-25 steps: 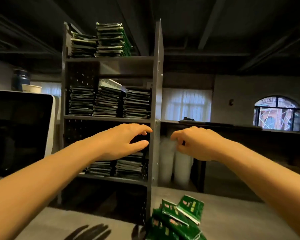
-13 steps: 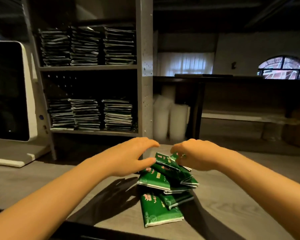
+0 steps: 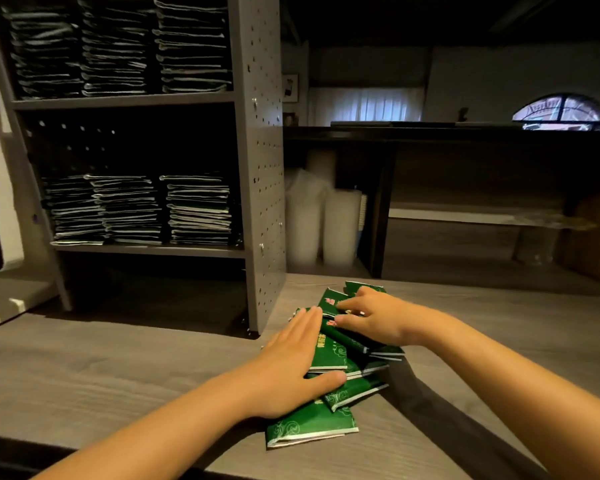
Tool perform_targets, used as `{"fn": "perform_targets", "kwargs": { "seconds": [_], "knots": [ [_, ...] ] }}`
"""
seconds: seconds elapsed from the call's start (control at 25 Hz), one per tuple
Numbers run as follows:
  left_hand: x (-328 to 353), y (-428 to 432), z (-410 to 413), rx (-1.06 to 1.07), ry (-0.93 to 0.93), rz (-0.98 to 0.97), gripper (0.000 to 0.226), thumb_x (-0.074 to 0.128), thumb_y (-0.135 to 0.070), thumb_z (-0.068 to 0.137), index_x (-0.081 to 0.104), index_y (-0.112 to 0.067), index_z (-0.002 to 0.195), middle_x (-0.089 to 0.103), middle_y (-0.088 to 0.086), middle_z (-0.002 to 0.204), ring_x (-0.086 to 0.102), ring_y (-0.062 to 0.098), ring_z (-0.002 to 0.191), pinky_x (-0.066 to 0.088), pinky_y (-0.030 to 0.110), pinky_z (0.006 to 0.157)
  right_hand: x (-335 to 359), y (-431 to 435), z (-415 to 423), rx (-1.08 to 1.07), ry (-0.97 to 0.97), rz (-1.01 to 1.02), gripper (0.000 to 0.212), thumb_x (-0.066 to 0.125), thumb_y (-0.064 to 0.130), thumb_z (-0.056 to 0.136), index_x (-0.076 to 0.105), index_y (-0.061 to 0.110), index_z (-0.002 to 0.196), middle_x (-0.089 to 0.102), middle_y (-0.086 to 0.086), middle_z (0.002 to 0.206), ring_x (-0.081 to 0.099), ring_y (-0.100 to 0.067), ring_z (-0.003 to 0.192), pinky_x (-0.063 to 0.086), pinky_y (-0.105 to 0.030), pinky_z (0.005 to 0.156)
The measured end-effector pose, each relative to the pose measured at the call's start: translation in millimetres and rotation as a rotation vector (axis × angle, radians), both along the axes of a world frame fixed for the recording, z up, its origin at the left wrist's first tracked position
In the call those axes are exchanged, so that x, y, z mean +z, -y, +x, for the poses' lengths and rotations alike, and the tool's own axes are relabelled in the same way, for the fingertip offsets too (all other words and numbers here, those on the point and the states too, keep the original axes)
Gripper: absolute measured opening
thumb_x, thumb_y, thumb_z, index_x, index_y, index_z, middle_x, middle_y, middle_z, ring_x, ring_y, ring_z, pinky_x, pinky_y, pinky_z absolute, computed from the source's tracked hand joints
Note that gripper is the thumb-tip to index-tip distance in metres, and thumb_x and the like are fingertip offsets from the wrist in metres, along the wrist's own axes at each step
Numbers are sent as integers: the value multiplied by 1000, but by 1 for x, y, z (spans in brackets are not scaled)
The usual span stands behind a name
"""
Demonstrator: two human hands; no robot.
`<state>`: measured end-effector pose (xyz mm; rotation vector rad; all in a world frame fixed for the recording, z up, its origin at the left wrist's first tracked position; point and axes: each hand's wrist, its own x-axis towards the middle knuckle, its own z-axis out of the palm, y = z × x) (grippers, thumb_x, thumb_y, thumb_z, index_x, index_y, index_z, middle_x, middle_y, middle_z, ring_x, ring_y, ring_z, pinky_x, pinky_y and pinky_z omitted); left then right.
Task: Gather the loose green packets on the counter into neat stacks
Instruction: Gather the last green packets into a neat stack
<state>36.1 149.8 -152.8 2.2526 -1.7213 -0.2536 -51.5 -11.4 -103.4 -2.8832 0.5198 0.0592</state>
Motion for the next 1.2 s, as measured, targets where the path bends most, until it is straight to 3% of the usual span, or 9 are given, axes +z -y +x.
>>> {"fn": "perform_targets", "kwargs": {
  "seconds": [0.12, 0.28, 0.44, 0.6, 0.72, 0.8, 0.88, 1.08, 1.2],
  "knots": [
    [1, 24, -3, -53, -6, 1, 90, 38, -59, 91, -23, -20, 146, -25, -6, 155, -21, 4, 140, -6, 24, 113, 3, 25, -5, -44, 45, 39, 37, 38, 41, 99, 56, 17, 120, 55, -7, 122, 51, -20, 108, 37, -28, 85],
    [6, 57, -8, -126, 43, 6, 89, 42, -56, 92, -14, -19, 149, -15, -3, 158, -12, 8, 144, 0, 26, 115, -6, 49, -15, -174, 56, -62, 38, 42, 57, 91, 45, 21, 101, 56, -5, 117, 53, -22, 104, 34, -30, 76],
    [19, 84, 1, -170, 111, 47, 87, 47, -58, 89, 1, -19, 152, 9, -3, 159, 16, 16, 143, 15, 31, 117, -14, 64, -29, -208, 161, -100, 49, 50, 65, 83, 48, 28, 116, 57, 2, 125, 54, -19, 112, 41, -32, 84],
    [30, 104, 9, -167, 66, -20, 62, 35, -52, 95, 29, -19, 147, 35, 4, 150, 33, 18, 136, 25, 34, 112, -14, 75, -39, -122, 153, -109, 43, 47, 56, 90, 53, 34, 126, 61, 3, 122, 56, -19, 112, 46, -35, 89],
    [16, 101, 9, -146, 116, -65, 57, 33, -45, 99, 23, -21, 149, 28, -2, 154, 25, 11, 139, 19, 27, 115, -16, 84, -43, -18, 221, -191, 27, 42, 45, 96, 64, 30, 99, 66, 3, 99, 55, -19, 96, 47, -39, 82],
    [10, 95, 7, -135, 117, -86, 56, 33, -44, 99, 21, -23, 149, 24, -7, 155, 21, 7, 140, 14, 22, 114, -15, 86, -45, 14, 245, -253, 33, 40, 39, 98, 50, 29, 68, 55, 7, 77, 50, -18, 81, 43, -37, 73],
    [12, 91, 7, -108, 80, -173, 49, 34, -39, 100, 30, -22, 146, 32, -7, 151, 28, 8, 137, 18, 22, 111, -18, 84, -43, 2, 291, -274, 39, 39, 38, 99, 35, 29, 61, 45, 9, 71, 52, -22, 78, 41, -37, 68],
    [15, 90, 9, 6, -34, -347, 43, 35, -32, 100, 42, -17, 140, 47, -1, 142, 41, 13, 131, 28, 28, 109, -25, 80, -42, -92, 697, -173, 27, 42, 29, 98, 48, 28, 72, 50, 11, 64, 53, -20, 68, 39, -36, 61],
    [18, 87, 5, 88, -167, -435, 50, 37, -36, 99, 33, -15, 145, 47, -1, 141, 44, 8, 124, 32, 20, 100, -22, 70, -40, -77, 1103, 153, 18, 46, 13, 97, 61, 19, 90, 61, 11, 75, 59, -3, 71, 45, -21, 63]
  ]
}}
